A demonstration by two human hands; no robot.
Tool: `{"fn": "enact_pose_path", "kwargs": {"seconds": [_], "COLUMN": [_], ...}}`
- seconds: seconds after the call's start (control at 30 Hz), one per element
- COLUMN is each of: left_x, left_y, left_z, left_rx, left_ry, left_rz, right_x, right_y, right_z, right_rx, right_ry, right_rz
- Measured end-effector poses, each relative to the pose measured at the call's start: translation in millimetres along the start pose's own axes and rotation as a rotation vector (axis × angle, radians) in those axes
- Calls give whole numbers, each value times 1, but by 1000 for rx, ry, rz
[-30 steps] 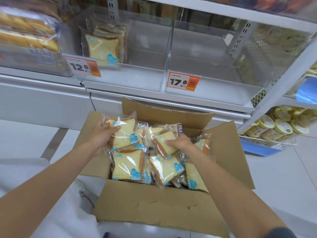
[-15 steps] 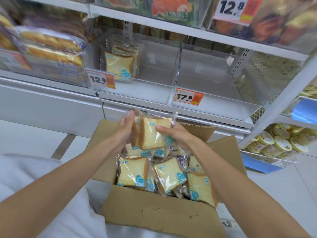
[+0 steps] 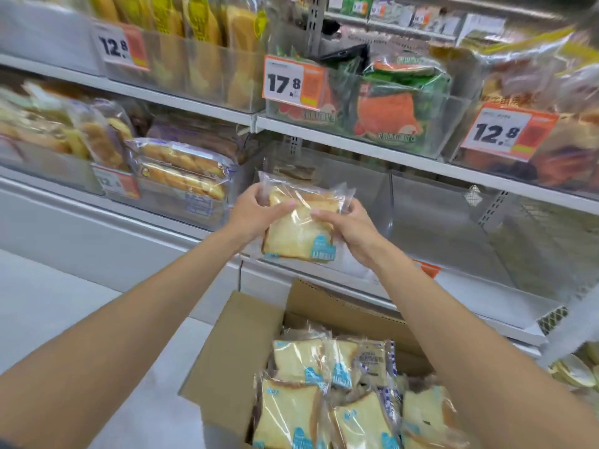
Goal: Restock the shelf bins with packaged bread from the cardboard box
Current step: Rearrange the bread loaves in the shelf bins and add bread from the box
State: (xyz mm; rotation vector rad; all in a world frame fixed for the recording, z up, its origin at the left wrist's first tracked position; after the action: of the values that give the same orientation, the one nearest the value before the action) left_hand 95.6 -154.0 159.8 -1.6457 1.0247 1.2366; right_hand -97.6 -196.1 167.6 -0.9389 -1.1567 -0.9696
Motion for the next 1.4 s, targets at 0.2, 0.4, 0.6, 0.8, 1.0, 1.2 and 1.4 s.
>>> {"fn": "enact_pose_path", "kwargs": {"seconds": [0.2, 0.4, 0.6, 0.8, 1.0, 1.2, 1.4], "left_x": [-12, 27, 43, 48, 52, 44, 9], "left_y": [-26, -38, -55, -65, -67, -62, -21], "left_z": [-90, -97, -72, -81, -87, -74, -25], "left_rx": [20, -53, -310, -295, -246, -233, -137], "left_ry": [170, 335, 647, 535, 440, 431, 562], "left_rz": [-215, -1098, -1028, -996, -1031, -1002, -806], "right_x": [42, -24, -2, -13, -14, -8, 6], "right_y": [18, 32, 48, 59, 55, 45, 8], "right_z": [-68, -113, -120, -134, -141, -122, -56], "right_rx": [-103, 72, 236, -7, 76, 82, -236], "right_ry": [-280, -25, -146, -269, -184, -192, -413], "right_rz": [73, 313, 558, 661, 825, 805, 824]}}
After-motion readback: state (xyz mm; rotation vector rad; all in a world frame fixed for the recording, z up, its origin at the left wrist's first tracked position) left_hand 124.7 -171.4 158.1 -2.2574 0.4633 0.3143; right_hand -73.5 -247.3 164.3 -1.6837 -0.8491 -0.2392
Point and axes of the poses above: each hand's wrist, its own z-axis away from the middle knuckle, its own y-axis out of the palm, x = y × z, the point moved 6 cm from there along -z, towards the middle knuckle, and after that the axes turned 4 degrees about y, right-handed, at the moved point
